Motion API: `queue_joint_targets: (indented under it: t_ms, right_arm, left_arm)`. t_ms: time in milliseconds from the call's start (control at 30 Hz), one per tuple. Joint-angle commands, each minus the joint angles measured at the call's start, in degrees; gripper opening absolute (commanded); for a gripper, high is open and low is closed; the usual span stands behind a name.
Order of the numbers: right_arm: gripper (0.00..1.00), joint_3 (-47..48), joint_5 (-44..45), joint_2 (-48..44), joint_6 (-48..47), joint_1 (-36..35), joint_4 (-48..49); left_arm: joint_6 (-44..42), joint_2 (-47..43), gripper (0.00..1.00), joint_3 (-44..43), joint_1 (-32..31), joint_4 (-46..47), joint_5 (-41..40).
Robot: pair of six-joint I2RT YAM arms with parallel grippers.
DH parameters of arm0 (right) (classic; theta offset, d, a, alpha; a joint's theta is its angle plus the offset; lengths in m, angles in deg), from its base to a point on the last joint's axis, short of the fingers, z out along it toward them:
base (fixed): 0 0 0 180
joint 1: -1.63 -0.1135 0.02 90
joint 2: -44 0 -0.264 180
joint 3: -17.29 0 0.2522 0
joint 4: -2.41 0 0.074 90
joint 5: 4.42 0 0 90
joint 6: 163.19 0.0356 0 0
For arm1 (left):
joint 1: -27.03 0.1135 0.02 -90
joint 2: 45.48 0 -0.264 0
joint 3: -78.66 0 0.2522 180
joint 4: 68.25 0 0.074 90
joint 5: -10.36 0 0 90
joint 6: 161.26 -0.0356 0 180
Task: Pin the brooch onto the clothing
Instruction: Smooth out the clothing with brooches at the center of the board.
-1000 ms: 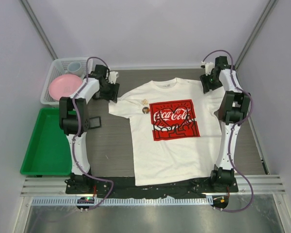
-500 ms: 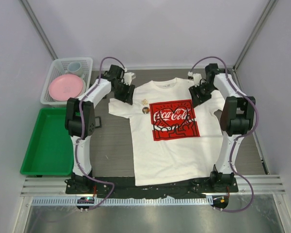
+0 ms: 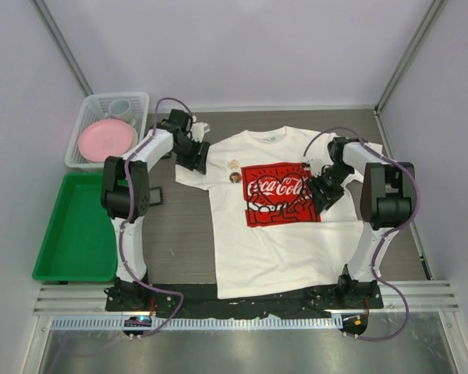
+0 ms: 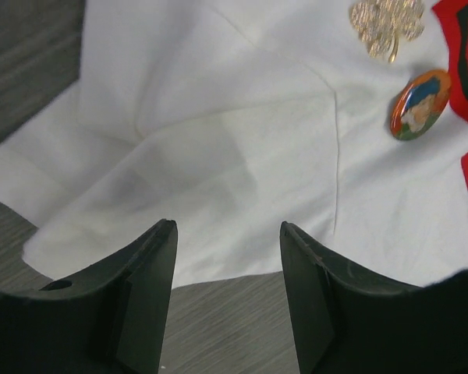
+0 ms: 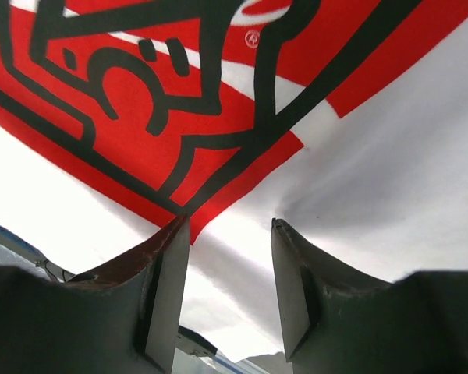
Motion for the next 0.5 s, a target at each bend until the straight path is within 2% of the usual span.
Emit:
queue_joint_targets:
  t_ms: [0,67,167,333,467]
  right_arm:
    - [0.52,10.2,-2.1,-0.3,-1.2,0.2,-1.5]
    - [0.52,17.5,-3.9,2.0,0.4,0.2,-1.8]
    - [0.52,24.9,-4.2,4.7,4.0,0.9,0.4]
    - [0.50,33.2,0.0,9.9,8.0,2.7,6.4]
    - [0.49,36.7,4.1,14.6,9.4,3.6,10.1]
  left_arm:
    - [1.2,0.0,0.59,-10.9,0.5,3.1,0.0]
    - [1.5,5.4,0.59,-19.0,0.6,-0.7,-1.8]
    - [2.9,10.1,0.59,-24.1,1.0,-1.2,-1.9]
    - [4.9,14.7,0.58,-28.0,1.0,-1.1,-1.2]
    - [4.8,16.6,0.54,-28.0,1.0,-0.7,-3.3]
